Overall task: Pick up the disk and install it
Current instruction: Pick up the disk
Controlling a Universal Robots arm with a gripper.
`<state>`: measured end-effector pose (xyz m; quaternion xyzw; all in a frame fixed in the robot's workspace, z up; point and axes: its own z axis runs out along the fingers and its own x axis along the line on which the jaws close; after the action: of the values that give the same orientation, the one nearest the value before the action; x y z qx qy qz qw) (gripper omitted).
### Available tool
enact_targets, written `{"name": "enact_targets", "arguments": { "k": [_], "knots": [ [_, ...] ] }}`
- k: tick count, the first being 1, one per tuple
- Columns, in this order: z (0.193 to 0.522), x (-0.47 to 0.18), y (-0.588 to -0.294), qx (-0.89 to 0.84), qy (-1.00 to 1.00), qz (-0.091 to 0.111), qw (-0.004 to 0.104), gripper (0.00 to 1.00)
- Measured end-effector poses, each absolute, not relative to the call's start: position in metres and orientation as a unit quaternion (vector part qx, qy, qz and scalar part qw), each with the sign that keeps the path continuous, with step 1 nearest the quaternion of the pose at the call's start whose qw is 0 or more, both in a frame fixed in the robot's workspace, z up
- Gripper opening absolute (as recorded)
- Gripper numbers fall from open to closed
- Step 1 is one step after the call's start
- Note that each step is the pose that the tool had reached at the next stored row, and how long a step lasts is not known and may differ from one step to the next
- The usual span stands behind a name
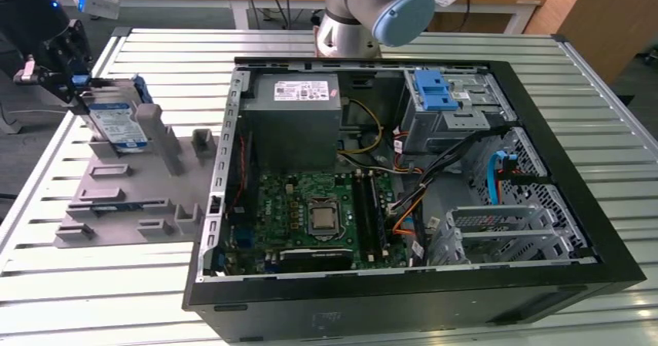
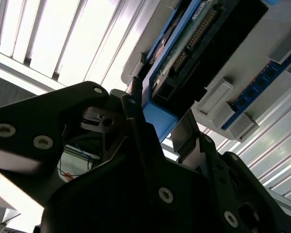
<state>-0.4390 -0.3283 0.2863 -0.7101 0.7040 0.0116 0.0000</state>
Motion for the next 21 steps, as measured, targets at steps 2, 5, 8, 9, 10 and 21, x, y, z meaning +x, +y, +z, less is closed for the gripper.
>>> {"name": "enact_targets", "arguments": {
  "k": [2, 5, 8, 9, 10, 21],
  "knots": [
    [0.2864, -0.439, -0.3283, -0.71, 0.704, 0.011, 0.0, 0.5],
    [0.2863, -0.439, -0.3282, -0.71, 0.704, 0.011, 0.0, 0.5],
    [0.2863, -0.439, -0.3282, -0.71, 0.704, 0.011, 0.0, 0.49],
    [0.2863, -0.439, -0.3282, -0.71, 0.704, 0.011, 0.0, 0.42],
    [0.2863, -0.439, -0.3282, -0.71, 0.704, 0.011, 0.0, 0.42],
    [0.2862, -0.439, -0.3282, -0.71, 0.704, 0.011, 0.0, 0.36]
  ]
}}
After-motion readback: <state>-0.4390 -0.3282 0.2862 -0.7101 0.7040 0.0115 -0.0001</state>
